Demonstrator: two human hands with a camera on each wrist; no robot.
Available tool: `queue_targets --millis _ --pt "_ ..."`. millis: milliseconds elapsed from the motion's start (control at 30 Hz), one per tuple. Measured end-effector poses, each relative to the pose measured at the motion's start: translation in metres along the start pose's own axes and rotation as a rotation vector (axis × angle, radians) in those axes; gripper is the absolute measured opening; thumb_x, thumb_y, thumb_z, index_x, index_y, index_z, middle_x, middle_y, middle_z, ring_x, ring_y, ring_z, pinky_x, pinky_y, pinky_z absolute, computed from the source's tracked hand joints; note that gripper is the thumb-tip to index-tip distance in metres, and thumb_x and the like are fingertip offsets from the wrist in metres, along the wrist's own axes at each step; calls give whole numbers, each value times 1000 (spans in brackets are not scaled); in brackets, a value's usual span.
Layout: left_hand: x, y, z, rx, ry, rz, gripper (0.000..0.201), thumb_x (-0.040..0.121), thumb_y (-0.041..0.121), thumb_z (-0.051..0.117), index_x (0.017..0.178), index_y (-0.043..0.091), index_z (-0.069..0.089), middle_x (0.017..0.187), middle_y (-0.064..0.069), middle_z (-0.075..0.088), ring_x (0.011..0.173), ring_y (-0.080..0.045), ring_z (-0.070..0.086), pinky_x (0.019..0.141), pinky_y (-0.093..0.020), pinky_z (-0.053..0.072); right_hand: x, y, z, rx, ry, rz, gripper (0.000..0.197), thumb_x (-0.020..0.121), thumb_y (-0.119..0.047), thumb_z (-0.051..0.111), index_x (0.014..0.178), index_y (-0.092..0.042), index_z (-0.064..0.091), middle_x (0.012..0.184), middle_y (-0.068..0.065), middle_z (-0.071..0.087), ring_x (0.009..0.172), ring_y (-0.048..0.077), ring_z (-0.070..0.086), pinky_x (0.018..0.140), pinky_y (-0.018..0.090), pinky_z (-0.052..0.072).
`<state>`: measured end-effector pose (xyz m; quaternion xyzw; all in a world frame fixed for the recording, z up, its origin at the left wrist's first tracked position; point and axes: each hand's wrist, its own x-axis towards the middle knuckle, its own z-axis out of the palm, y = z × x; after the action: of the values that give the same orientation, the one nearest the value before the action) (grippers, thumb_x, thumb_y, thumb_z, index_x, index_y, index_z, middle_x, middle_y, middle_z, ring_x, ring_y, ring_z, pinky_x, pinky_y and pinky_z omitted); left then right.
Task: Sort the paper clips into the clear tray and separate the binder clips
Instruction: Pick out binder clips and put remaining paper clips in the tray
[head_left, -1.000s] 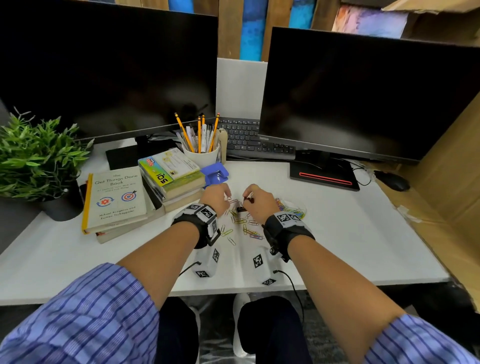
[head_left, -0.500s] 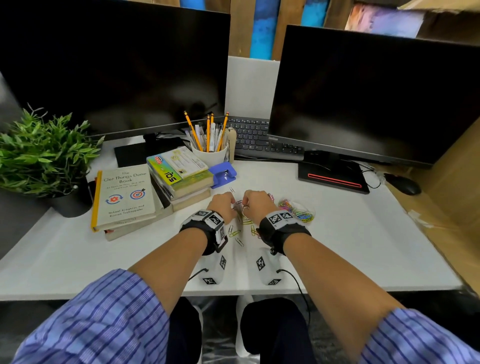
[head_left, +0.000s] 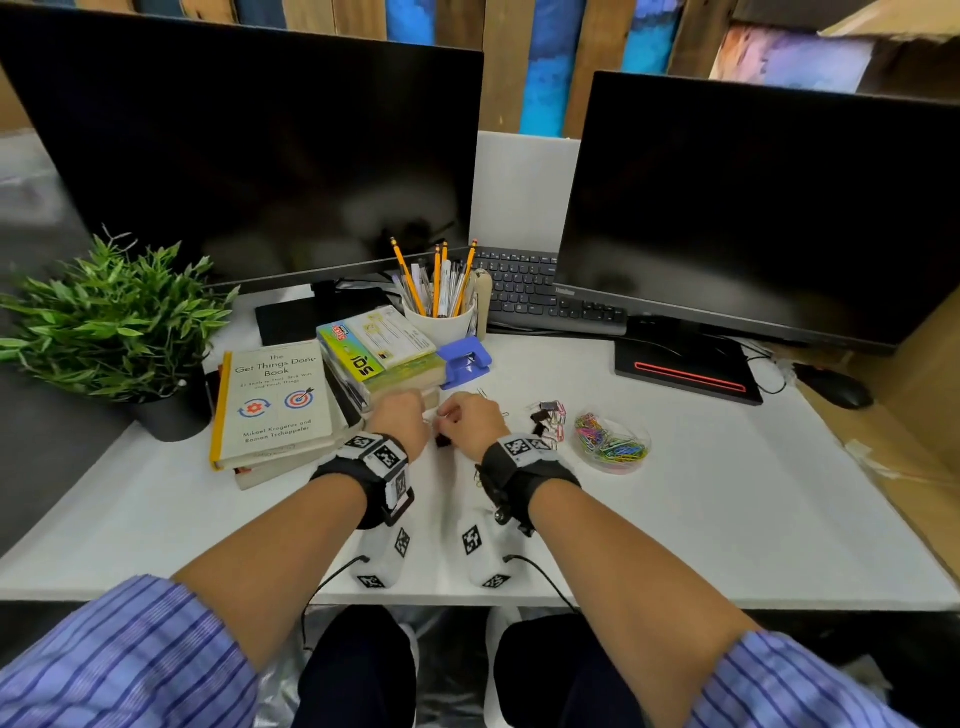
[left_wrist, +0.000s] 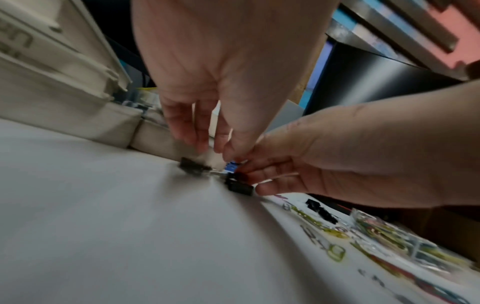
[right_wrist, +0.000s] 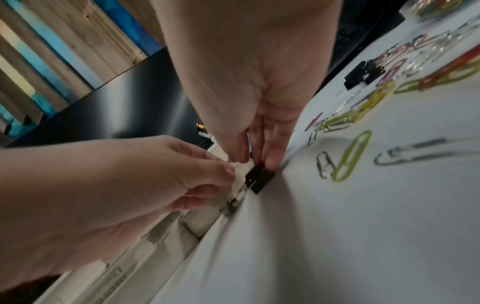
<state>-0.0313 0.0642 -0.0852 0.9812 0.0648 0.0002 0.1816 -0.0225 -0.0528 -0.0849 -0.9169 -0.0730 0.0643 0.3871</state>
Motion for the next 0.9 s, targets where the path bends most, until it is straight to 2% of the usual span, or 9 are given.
queue_targets --millis 133,200,300,400,467,600,733,833,900 --pt "0 18 2 17 -6 35 38 88 12 53 125 15 54 130 -11 55 126 -29 47 101 -45 45 5 7 -17 -44 73 -27 27 95 -16 46 106 -8 69 111 11 69 103 27 62 86 27 46" --pt "3 37 4 -56 -51 118 43 91 9 49 134 12 48 137 -11 51 131 -27 44 108 -39 40 12 20 -33 -49 109 21 31 92 -7 44 111 -10 68 117 9 67 108 25 62 86 24 44" --pt "3 70 5 -144 -144 184 49 96 13 46 143 5 35 146 -14 42 135 -27 41 109 -31 32 23 35 -54 -130 64 106 43 86 0 48 125 -15 60 132 7 59 120 25 56 98 27 42" --pt "10 89 15 -134 -288 160 60 99 16 41 149 -1 13 156 -19 19 146 -28 21 117 -33 19 34 41 -64 -240 9 179 47 89 -8 48 135 -16 50 142 9 49 128 27 49 107 32 40" --pt "14 94 23 -71 -354 142 65 99 20 39 151 -1 4 159 -19 5 149 -30 9 119 -35 12 38 44 -66 -384 -77 206 41 93 -15 44 134 -11 50 142 12 49 126 30 50 105 35 40" --pt "21 92 38 -11 -347 58 61 101 26 32 151 0 7 159 -19 0 149 -31 1 122 -38 7 31 47 -68 -604 -188 184 40 97 -20 38 136 -11 46 142 11 48 129 29 48 110 39 35" --pt "19 94 46 57 -345 113 56 100 26 28 150 5 13 160 -11 3 149 -27 5 120 -44 12 16 48 -72 -741 -284 73 43 97 -18 35 139 -11 43 143 10 46 129 29 47 111 39 34" --pt "7 94 47 60 -344 173 79 78 43 26 147 5 23 159 -10 14 147 -23 14 118 -44 14 6 45 -86 -791 -363 -4 40 99 -17 34 135 -11 50 138 11 52 123 29 52 106 35 40" --pt "-4 90 47 62 -406 218 94 65 44 25 151 8 18 160 -9 11 149 -24 10 120 -45 7 2 44 -103 -718 -356 7 38 97 -15 39 131 -16 57 136 5 55 123 25 52 106 32 39"
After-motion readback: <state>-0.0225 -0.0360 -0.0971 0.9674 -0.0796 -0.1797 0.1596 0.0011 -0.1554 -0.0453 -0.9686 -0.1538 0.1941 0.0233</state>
